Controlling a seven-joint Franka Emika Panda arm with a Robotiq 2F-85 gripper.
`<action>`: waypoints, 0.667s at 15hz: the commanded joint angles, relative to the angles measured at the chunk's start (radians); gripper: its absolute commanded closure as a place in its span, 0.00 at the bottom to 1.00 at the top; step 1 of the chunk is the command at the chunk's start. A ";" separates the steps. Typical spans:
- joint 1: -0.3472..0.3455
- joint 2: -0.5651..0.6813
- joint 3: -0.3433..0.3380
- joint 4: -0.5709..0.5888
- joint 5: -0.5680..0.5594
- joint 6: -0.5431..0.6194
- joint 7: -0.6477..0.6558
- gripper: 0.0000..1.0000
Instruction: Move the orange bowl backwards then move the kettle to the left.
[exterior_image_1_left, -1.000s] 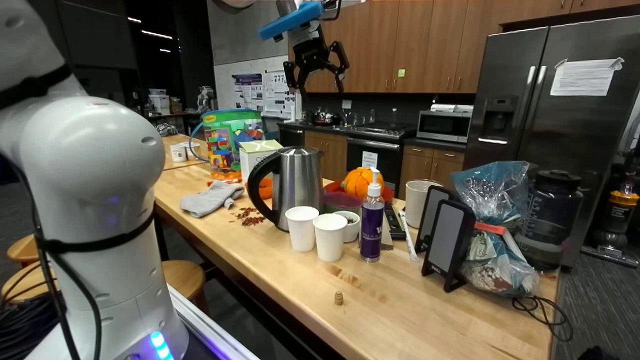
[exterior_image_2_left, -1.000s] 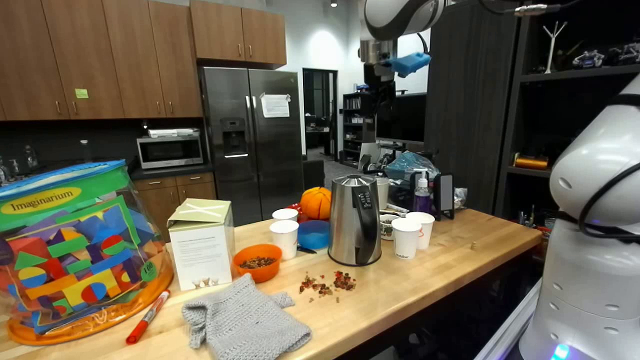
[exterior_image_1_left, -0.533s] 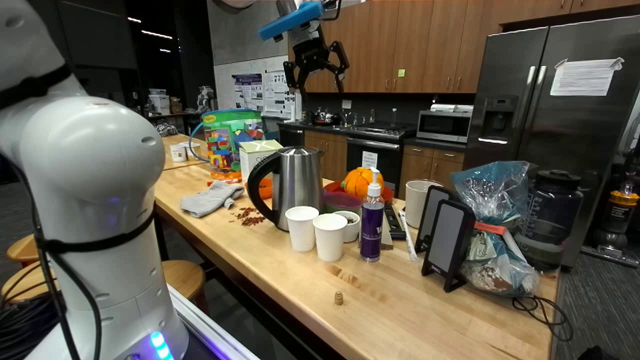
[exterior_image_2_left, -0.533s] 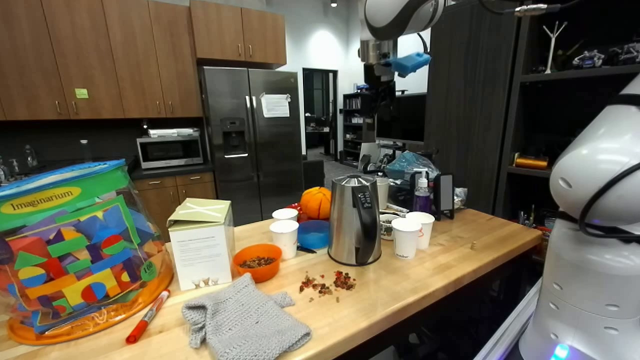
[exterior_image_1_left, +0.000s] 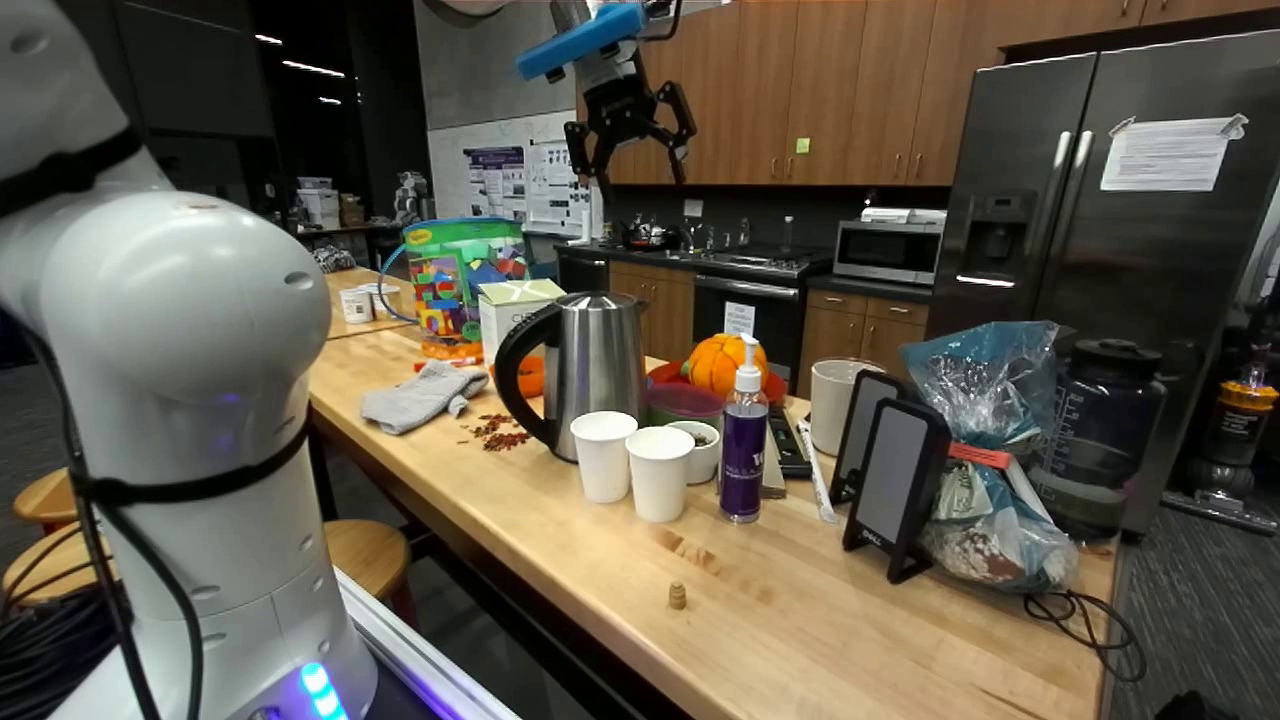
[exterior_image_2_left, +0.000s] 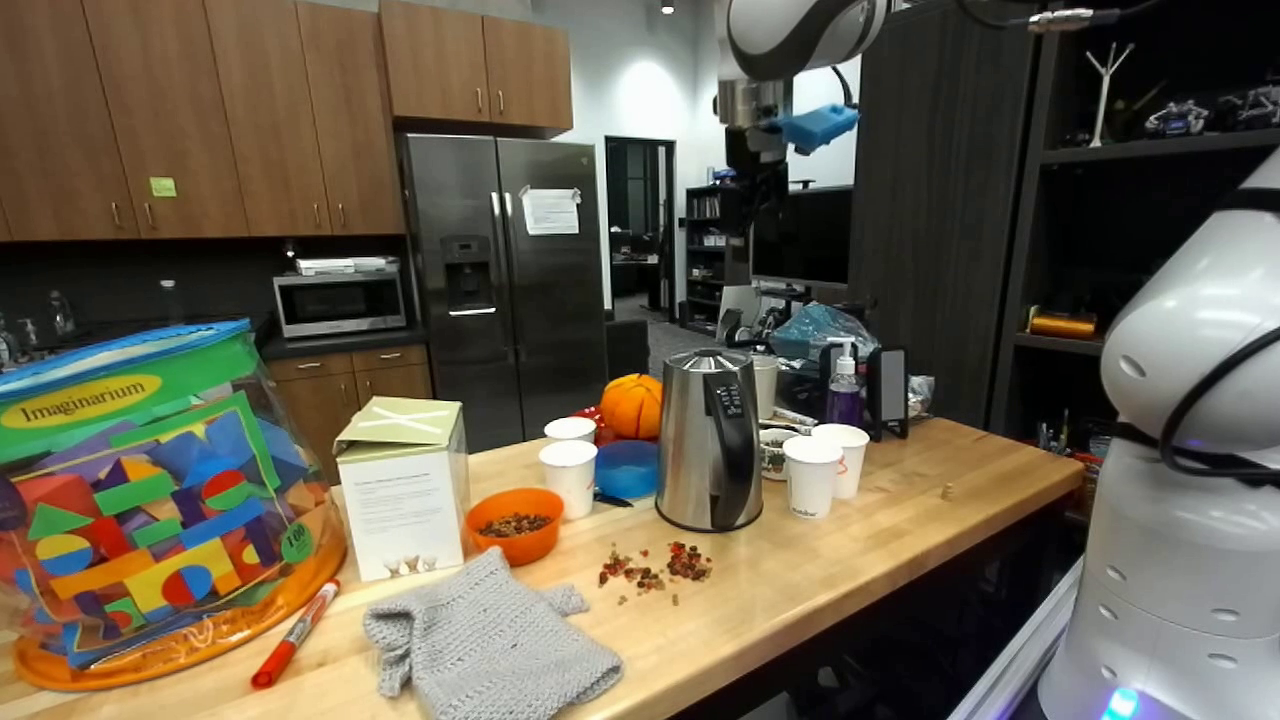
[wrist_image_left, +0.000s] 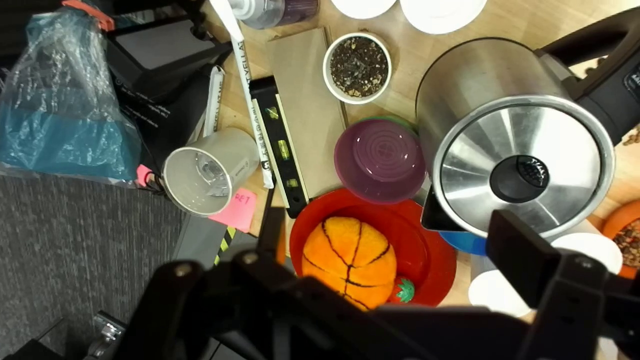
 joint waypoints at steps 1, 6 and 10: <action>0.038 -0.016 0.011 -0.011 -0.048 0.040 -0.077 0.00; 0.124 -0.018 -0.006 -0.030 -0.019 0.122 -0.263 0.00; 0.201 -0.016 -0.047 -0.035 0.071 0.167 -0.455 0.00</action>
